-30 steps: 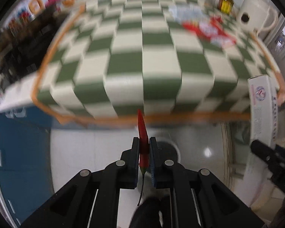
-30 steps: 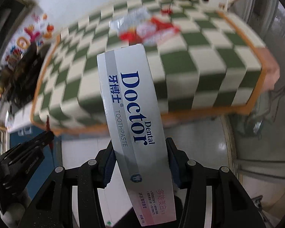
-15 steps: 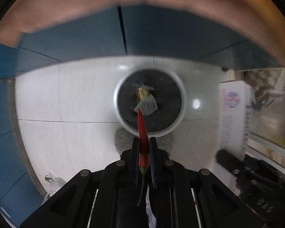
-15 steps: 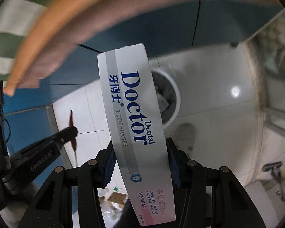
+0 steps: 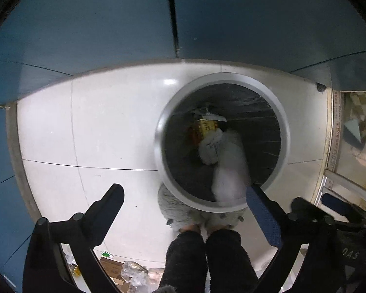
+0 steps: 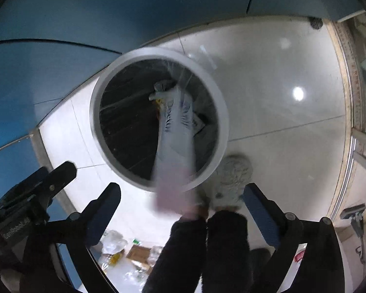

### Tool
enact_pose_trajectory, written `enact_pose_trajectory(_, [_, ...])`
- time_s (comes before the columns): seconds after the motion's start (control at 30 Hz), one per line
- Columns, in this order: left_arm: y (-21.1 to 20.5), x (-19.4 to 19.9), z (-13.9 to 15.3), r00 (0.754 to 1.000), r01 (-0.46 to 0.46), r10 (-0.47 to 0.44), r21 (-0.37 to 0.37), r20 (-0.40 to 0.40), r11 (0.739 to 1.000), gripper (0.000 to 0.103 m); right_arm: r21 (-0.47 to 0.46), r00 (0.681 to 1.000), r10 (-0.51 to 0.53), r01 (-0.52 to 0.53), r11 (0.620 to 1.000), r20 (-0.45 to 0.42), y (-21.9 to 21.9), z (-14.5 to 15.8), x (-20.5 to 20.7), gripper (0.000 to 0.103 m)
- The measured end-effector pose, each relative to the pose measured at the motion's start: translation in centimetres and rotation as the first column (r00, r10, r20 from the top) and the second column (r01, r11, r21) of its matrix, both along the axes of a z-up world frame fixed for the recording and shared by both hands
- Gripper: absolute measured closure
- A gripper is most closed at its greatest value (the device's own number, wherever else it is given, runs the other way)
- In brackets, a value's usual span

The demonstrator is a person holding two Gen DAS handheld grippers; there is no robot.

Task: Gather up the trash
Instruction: 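Carry the chili and toothpaste box over the trash bin and open both tools, then raise both tools back up toward the counter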

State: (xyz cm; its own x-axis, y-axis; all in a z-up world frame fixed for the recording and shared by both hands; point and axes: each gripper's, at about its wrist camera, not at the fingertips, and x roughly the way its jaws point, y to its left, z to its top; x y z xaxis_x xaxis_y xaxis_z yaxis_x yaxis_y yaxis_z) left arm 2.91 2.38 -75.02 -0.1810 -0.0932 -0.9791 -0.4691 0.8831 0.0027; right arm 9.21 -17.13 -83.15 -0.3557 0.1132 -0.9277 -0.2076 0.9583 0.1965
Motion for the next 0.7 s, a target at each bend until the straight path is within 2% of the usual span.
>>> enact_pose_trajectory(0.2, [0.2,-0.7,1.2,1.000,0.003,-0.003,0.046,-0.006,0.999,0.001,-0.081,0.993,0.079,-0.072,0.994,0.085,0.4,1.5,0.2,0.000])
enact_pose_trajectory(0.37, [0.3,-1.1,2.4,1.000,-0.017,0.017,0.070,0.004,0.997,0.001,-0.108,0.987,0.114,-0.101,0.989,0.116,0.9,3.0,0.1,0.000])
enact_pose_trajectory(0.6, [-0.3,-1.8,6.1,1.000,-0.014,0.011,0.117,0.027,0.993,0.001,-0.099,0.981,0.109,-0.094,0.991,0.161,0.3,6.7,-0.5,0.000])
enact_pose_trajectory(0.7, [-0.9,-2.6,8.5,0.999,-0.020,0.015,0.126,0.043,0.992,0.001,-0.090,0.975,0.116,-0.100,0.991,0.190,0.0,9.5,-0.9,0.000])
